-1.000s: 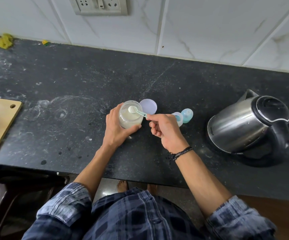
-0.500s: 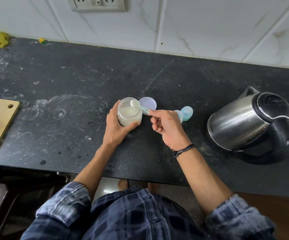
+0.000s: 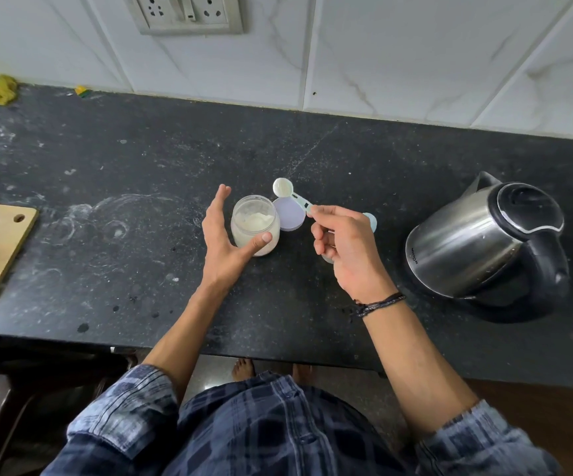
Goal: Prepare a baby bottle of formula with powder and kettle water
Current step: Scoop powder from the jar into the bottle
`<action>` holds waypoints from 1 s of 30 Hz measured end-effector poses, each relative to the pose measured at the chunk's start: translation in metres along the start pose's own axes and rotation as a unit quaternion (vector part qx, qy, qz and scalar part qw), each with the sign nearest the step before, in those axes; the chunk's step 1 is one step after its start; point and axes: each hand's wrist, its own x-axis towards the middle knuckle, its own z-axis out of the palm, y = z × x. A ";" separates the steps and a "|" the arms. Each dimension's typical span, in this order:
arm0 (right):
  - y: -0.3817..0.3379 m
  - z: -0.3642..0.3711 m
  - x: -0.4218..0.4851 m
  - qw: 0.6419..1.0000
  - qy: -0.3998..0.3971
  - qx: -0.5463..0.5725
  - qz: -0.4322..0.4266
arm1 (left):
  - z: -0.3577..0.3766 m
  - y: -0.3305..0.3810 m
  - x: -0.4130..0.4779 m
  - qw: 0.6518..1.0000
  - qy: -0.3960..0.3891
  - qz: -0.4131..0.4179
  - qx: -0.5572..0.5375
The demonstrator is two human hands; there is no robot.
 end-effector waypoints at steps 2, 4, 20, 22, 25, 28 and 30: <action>0.001 0.002 0.000 0.998 -0.008 0.042 0.036 | -0.001 -0.001 0.000 1.000 -0.012 -0.003 0.004; 0.006 0.008 0.001 0.996 -0.007 0.053 0.069 | -0.003 -0.005 -0.001 1.000 -0.024 -0.011 0.011; 0.028 0.029 0.014 0.988 -0.006 0.011 0.152 | 0.003 -0.016 -0.004 0.998 -0.015 -0.007 0.067; 0.028 0.028 0.015 0.987 -0.003 0.016 0.158 | 0.002 -0.014 -0.004 0.998 -0.013 0.005 0.067; 0.027 0.028 0.016 0.987 -0.008 0.030 0.156 | 0.002 -0.013 -0.004 0.998 -0.009 0.008 0.064; 0.028 0.028 0.015 0.987 -0.013 0.027 0.157 | 0.002 -0.014 -0.004 0.998 -0.005 0.001 0.064; 0.027 0.028 0.015 0.987 -0.012 0.024 0.156 | 0.002 -0.014 -0.004 0.998 -0.006 0.001 0.065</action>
